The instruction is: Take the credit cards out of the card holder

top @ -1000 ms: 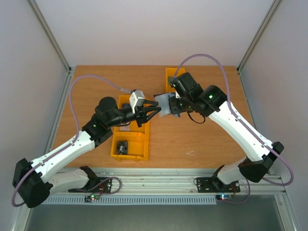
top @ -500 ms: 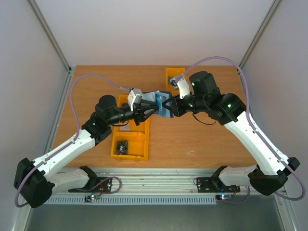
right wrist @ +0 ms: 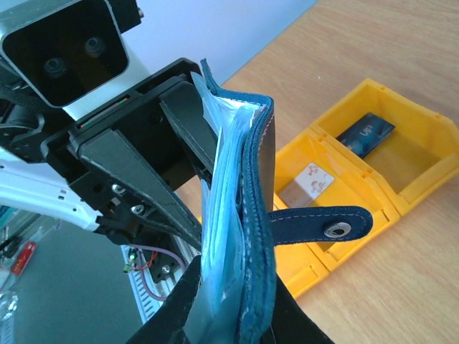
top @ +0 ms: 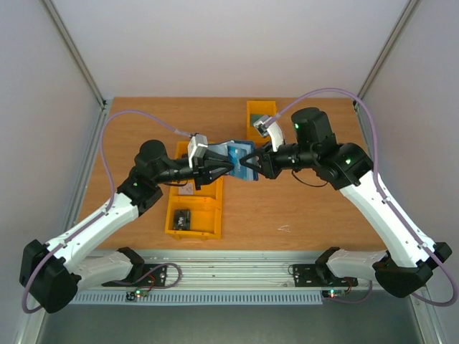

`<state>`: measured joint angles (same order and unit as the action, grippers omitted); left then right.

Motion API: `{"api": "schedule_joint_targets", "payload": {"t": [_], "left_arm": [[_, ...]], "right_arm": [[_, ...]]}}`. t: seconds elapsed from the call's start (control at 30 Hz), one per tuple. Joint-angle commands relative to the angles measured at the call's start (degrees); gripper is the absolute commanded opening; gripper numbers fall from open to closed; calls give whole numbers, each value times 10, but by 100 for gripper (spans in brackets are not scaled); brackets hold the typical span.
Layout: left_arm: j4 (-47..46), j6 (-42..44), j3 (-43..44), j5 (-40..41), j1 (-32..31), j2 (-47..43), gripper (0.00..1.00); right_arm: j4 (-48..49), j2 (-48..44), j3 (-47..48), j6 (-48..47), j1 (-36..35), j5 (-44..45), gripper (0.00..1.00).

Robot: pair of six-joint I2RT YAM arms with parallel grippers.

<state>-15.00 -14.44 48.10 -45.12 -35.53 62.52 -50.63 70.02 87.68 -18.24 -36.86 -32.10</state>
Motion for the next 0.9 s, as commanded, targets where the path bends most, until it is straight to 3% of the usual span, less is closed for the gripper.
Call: {"api": "schedule_joint_targets", "payload": {"t": [0.0,0.2,0.37,0.47,0.53,0.63,0.87], "left_arm": [[-72,10,16,-87,-15,-4,20],[-93,20,26,-120,-16,-8,14],[-113,25,30,-134,-16,-4,31],[-128,2,36,-122,-13,2,31],[-135,-29,43,-113,-12,6,26],[-126,-30,47,-113,-11,5,2],[-111,-36,44,-99,2,-8,0]], "right_arm": [[89,5,-7,-20,-15,-118,1],[109,3,-23,-22,-11,-112,1],[148,8,-38,-9,12,-124,1],[174,25,-26,1,15,-128,1],[172,46,-4,6,15,-129,1],[177,60,7,5,16,-140,1],[158,43,-16,-9,30,-134,6]]}}
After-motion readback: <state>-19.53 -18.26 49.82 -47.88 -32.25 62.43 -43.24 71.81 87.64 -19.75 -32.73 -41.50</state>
